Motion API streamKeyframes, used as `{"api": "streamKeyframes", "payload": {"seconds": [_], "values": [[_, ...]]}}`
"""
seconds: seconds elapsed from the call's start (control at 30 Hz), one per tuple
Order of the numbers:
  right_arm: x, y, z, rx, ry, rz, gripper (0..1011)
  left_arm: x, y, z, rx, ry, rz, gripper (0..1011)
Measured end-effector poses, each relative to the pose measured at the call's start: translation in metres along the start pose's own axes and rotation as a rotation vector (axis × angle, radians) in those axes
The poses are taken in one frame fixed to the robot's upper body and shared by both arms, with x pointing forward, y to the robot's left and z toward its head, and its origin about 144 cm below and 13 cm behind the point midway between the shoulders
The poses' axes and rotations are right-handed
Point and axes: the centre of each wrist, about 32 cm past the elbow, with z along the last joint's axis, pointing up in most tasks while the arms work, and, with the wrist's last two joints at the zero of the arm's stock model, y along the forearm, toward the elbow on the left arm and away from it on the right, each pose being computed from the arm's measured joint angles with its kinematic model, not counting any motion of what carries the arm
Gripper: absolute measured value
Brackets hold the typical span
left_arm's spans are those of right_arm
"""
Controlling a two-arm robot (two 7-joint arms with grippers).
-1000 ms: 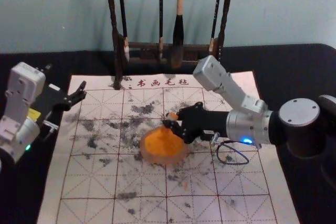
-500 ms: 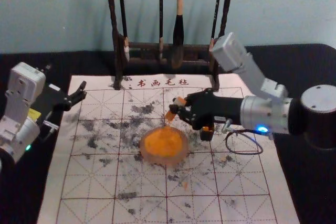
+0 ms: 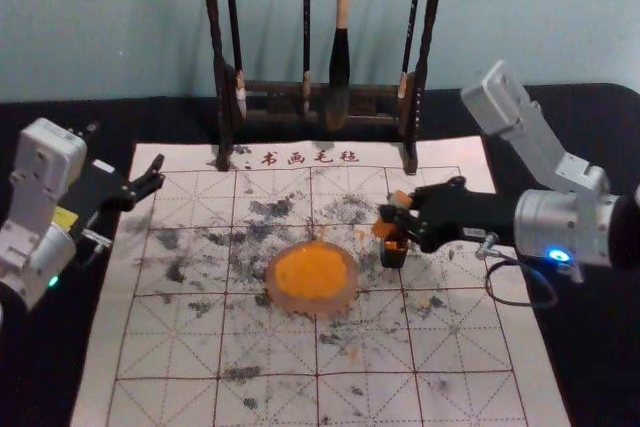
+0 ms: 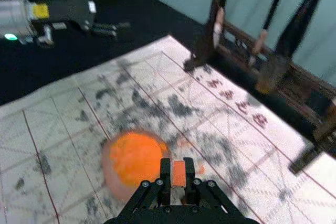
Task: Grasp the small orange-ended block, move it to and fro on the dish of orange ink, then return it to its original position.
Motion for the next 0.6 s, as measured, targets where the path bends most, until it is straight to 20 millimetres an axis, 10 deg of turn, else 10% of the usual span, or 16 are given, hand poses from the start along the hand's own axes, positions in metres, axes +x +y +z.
{"api": "streamKeyframes", "payload": {"seconds": [0.6], "values": [[0.0,-0.013,-0.005,-0.058,0.015,-0.075,121,0.0,0.0,0.0,0.0,0.0,0.0,1001]]}}
